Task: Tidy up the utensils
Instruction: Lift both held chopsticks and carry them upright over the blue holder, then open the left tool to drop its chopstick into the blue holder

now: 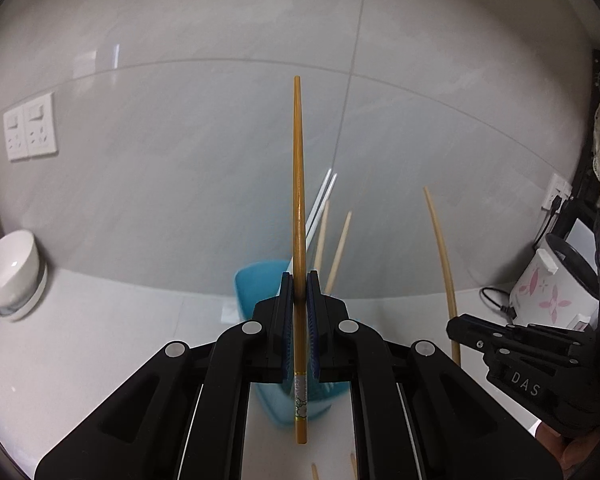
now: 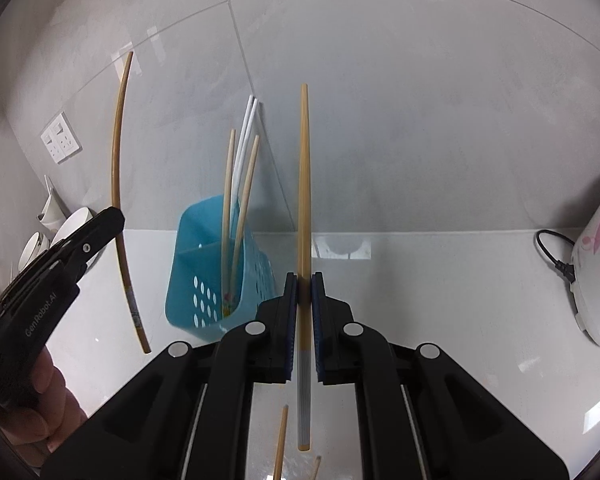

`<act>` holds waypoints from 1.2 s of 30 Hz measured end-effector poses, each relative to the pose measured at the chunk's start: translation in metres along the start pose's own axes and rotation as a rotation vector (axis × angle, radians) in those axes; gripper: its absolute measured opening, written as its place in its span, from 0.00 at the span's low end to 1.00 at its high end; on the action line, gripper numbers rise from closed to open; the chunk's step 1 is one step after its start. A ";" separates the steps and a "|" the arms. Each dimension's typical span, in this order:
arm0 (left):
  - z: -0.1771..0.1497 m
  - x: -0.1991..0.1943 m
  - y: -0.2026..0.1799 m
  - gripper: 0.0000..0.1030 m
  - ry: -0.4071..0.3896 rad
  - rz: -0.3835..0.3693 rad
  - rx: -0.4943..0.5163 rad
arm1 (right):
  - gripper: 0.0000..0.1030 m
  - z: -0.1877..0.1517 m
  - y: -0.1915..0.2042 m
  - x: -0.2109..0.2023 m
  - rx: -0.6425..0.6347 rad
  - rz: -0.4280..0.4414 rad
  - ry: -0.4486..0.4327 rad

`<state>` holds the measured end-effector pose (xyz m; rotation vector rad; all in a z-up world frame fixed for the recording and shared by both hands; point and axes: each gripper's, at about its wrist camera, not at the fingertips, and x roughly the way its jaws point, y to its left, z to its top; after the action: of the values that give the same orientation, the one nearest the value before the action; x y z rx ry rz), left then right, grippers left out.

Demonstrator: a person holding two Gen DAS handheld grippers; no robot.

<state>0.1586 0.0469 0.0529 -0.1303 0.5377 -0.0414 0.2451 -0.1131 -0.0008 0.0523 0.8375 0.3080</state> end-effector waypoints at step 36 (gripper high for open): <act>-0.038 0.089 -0.022 0.08 0.047 -0.072 0.061 | 0.06 0.008 -0.007 0.025 0.035 0.006 0.020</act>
<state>0.2158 0.0147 -0.0217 -0.0895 0.5776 -0.1312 0.2680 -0.1125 -0.0147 0.0848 0.8632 0.3000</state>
